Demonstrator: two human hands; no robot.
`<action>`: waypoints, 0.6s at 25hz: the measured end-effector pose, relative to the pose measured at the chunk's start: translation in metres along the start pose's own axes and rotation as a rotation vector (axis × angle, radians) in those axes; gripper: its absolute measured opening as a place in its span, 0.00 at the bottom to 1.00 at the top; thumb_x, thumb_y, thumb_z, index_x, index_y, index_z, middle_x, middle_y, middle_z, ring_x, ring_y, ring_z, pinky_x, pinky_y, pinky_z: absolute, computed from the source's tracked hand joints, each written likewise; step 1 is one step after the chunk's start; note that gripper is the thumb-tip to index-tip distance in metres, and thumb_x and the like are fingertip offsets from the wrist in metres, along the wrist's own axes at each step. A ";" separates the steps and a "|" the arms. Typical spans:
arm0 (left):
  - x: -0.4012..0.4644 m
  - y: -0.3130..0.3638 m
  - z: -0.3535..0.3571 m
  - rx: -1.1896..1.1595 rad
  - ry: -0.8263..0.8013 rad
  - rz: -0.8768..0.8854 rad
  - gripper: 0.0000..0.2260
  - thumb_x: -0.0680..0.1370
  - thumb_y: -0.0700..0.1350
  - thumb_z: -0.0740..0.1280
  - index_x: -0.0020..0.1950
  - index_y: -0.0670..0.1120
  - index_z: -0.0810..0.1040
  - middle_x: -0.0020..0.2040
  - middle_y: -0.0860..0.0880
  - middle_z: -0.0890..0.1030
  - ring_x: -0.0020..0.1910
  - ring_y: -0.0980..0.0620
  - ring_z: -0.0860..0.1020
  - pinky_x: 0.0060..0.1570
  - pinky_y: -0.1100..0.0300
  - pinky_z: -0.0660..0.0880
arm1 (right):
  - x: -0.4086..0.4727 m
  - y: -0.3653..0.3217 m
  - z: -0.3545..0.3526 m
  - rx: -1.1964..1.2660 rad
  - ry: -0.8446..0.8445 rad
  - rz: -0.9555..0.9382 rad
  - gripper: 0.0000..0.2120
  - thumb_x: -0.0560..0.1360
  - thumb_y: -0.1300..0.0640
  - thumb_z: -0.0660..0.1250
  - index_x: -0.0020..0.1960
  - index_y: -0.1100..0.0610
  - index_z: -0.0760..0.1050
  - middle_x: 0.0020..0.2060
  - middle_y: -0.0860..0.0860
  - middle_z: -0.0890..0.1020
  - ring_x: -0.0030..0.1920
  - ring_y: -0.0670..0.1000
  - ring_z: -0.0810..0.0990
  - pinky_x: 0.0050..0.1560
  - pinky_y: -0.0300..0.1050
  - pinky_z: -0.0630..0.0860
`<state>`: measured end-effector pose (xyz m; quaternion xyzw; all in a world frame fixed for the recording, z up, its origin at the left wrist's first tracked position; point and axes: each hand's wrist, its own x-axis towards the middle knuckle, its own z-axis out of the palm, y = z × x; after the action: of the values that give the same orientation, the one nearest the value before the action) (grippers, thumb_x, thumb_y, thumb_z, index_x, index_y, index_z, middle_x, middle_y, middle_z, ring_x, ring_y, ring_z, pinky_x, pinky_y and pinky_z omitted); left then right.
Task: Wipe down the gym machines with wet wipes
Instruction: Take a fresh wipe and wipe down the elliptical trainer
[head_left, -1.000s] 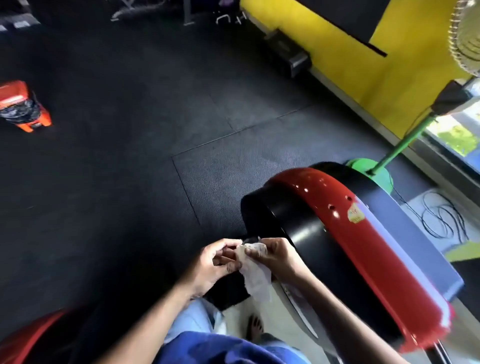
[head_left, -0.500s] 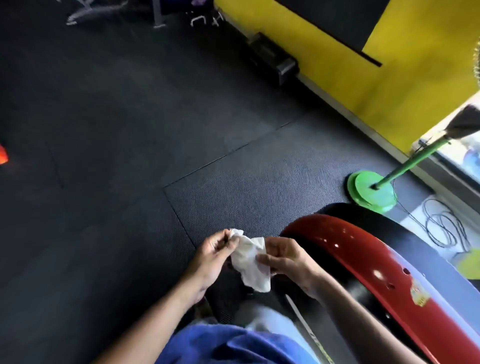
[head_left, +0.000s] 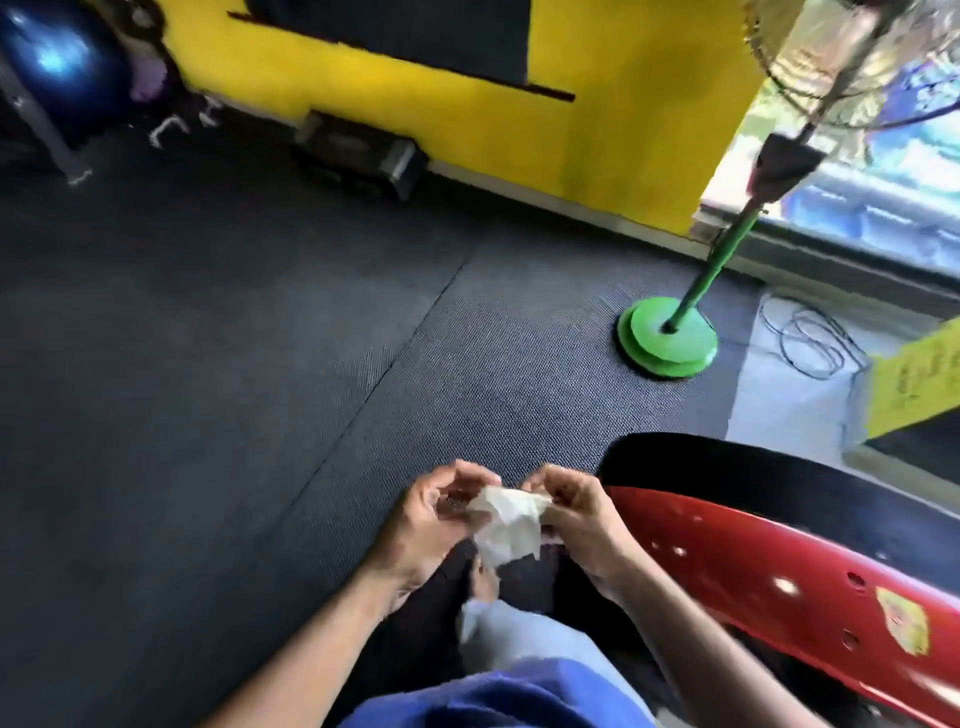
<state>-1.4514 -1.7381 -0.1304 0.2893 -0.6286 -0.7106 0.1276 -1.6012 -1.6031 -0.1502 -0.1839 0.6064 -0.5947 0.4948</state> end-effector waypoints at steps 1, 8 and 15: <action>0.027 0.015 -0.006 0.056 -0.052 0.008 0.16 0.68 0.31 0.72 0.45 0.53 0.85 0.47 0.53 0.86 0.48 0.56 0.82 0.53 0.64 0.77 | 0.015 -0.011 -0.004 0.008 0.030 -0.027 0.13 0.73 0.72 0.69 0.39 0.55 0.80 0.38 0.54 0.82 0.36 0.50 0.78 0.37 0.44 0.74; 0.200 0.087 0.009 0.188 -0.383 -0.037 0.18 0.78 0.22 0.59 0.41 0.42 0.79 0.43 0.42 0.81 0.42 0.50 0.79 0.41 0.62 0.78 | 0.086 -0.095 -0.066 0.110 0.295 -0.182 0.04 0.75 0.71 0.70 0.43 0.65 0.81 0.39 0.55 0.84 0.37 0.48 0.82 0.39 0.38 0.78; 0.346 0.125 0.060 0.091 -0.681 -0.104 0.07 0.77 0.37 0.65 0.48 0.38 0.82 0.42 0.45 0.84 0.40 0.52 0.81 0.40 0.61 0.80 | 0.132 -0.139 -0.124 0.056 0.541 -0.242 0.23 0.68 0.74 0.76 0.62 0.64 0.81 0.61 0.54 0.82 0.55 0.52 0.83 0.54 0.42 0.79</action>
<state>-1.7848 -1.8997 -0.0936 0.0728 -0.6504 -0.7433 -0.1387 -1.8121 -1.6743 -0.0993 -0.0760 0.6733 -0.6933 0.2455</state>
